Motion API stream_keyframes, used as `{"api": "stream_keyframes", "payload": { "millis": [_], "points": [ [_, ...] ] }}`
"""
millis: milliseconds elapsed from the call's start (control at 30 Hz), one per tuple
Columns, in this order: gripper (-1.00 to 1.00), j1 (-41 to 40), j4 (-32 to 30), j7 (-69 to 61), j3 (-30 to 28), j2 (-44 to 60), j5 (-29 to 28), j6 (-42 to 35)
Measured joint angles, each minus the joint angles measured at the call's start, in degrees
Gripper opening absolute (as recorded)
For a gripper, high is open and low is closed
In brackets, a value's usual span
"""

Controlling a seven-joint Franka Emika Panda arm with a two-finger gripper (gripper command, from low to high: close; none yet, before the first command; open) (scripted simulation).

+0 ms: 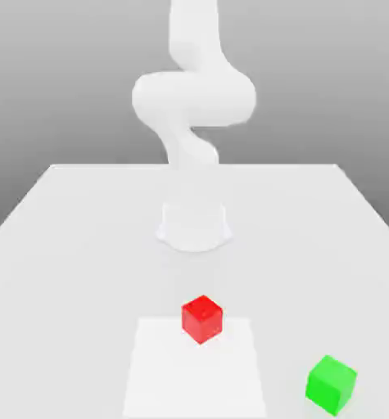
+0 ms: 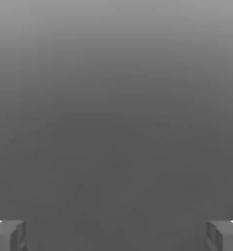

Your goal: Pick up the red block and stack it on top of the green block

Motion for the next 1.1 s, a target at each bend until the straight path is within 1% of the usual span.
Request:
{"api": "stream_keyframes", "payload": {
  "millis": [367,533,600,667,767,800,1000,1100],
  "points": [
    [0.00,5.2,-19.6,-17.1,-4.5,19.0,-3.2,14.9],
    [0.00,7.9,-29.3,-27.5,-7.3,29.9,-2.9,23.3],
    [0.00,8.6,-31.3,-32.0,-7.4,37.5,-0.9,29.1],
    [0.00,8.7,-31.5,-34.7,-6.5,43.1,1.6,33.6],
    [0.00,6.2,-30.8,-37.2,-3.2,49.8,4.8,39.2],
    [-1.00,5.3,-30.5,-37.9,-2.1,51.8,5.6,40.9],
    [-1.00,4.6,-30.4,-38.0,-1.5,52.7,5.7,41.6],
    [-1.00,5.5,-30.9,-36.8,-2.7,49.2,4.2,38.6]
  ]
}}
